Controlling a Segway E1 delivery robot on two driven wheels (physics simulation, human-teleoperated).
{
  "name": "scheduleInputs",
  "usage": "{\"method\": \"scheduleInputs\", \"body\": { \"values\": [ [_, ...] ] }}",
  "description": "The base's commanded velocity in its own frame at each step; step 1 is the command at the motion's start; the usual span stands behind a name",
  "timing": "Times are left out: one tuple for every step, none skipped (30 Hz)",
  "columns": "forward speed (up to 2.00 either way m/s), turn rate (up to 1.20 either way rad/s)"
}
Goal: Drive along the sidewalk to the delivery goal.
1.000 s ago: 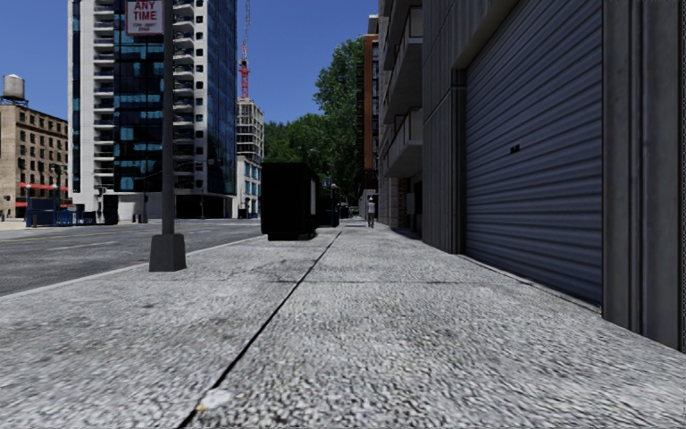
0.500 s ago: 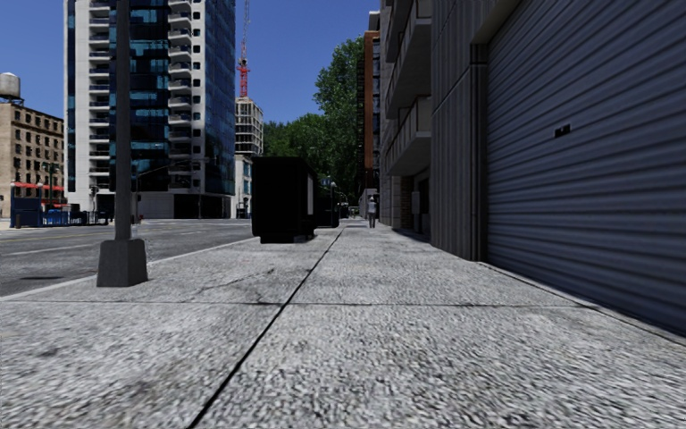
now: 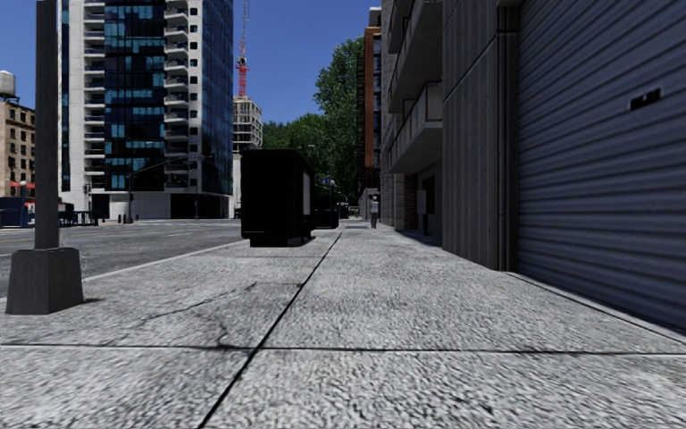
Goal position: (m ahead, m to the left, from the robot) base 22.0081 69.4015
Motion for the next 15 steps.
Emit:
{"method": "scheduleInputs", "body": {
  "values": [
    [2.0,-0.4],
    [2.0,-0.39],
    [2.0,-0.35],
    [2.0,-0.31],
    [2.0,-0.26],
    [2.0,-0.26],
    [2.0,-0.09],
    [2.0,0.0],
    [2.0,0.0],
    [2.0,0.0],
    [2.0,0.0],
    [2.0,0.0],
    [2.0,0.0],
    [2.0,0.0],
    [2.0,0.0]
  ]
}}
